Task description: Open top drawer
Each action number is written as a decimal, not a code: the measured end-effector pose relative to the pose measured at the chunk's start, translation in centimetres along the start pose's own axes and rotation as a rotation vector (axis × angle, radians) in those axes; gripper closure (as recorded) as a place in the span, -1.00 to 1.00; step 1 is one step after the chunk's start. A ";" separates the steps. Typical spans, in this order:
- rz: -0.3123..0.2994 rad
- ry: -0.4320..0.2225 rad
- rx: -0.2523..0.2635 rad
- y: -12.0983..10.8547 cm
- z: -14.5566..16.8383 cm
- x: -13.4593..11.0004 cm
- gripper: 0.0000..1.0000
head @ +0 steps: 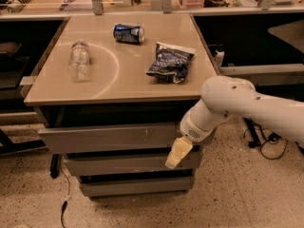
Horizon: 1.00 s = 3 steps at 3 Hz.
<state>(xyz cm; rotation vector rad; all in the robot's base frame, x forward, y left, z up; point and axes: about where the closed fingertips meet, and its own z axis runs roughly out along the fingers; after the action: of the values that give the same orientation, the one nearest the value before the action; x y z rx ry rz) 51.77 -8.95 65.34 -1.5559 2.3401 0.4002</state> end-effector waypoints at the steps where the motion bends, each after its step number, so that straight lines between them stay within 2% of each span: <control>1: 0.000 0.000 -0.001 0.0 -0.2 -0.1 -1.00; 2: -0.015 -0.004 -0.106 2.7 -1.1 1.2 -1.00; 3: -0.016 -0.003 -0.113 2.8 -1.2 1.2 -1.00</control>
Offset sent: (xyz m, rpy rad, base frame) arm -0.1126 -0.0234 0.0302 0.1543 0.3003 0.2041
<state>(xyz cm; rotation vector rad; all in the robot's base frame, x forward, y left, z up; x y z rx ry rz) 48.60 -9.39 66.11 -1.6221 2.3380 0.5397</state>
